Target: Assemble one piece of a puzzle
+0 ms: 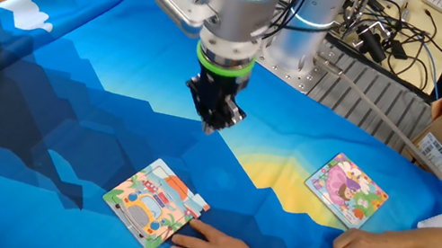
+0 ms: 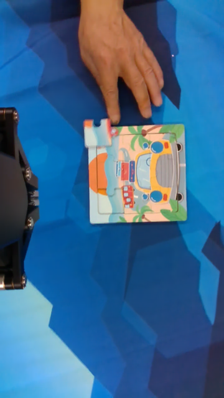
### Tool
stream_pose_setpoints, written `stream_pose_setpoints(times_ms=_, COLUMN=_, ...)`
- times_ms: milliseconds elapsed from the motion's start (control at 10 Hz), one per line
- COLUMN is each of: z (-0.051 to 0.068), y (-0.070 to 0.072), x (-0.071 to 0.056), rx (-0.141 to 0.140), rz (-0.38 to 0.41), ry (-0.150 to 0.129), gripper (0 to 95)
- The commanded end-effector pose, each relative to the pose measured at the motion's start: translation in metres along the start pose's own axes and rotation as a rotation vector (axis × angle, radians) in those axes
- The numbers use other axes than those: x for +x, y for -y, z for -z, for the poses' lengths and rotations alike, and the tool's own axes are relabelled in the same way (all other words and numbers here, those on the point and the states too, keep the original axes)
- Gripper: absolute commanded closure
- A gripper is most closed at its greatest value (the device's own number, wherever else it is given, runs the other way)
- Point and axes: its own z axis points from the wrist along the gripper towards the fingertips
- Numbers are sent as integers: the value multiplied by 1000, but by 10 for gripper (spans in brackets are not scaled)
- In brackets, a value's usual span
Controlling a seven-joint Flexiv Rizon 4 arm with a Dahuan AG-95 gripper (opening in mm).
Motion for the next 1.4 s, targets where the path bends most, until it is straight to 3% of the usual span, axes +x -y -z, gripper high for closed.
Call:
stream_pose_setpoints(times_ms=100, z=-6, y=-8, x=-10, rx=-13, rz=-4, ry=-10, gripper=950)
stream_pose_setpoints(times_ms=500, z=-25, y=-18, x=-38, rx=-10, rz=-5, ry=12, gripper=950)
stream_pose_setpoints(times_ms=800, z=-38, y=-21, x=-48, rx=8, rz=44, ry=20, gripper=950)
stream_pose_setpoints(times_ms=1000, z=-46, y=-24, x=-52, rx=42, rz=26, ry=30, gripper=950)
stream_pose_setpoints(times_ms=1100, z=-49, y=-25, x=-52, rx=57, rz=26, ry=28, gripper=950)
stream_pose_setpoints(times_ms=1200, z=-52, y=-27, x=-51, rx=34, rz=46, ry=-2, gripper=950)
stream_pose_setpoints(times_ms=1300, z=-58, y=-30, x=-50, rx=49, rz=-11, ry=-28, gripper=950)
stream_pose_setpoints(times_ms=1400, z=-65, y=-35, x=-48, rx=71, rz=-15, ry=-24, gripper=950)
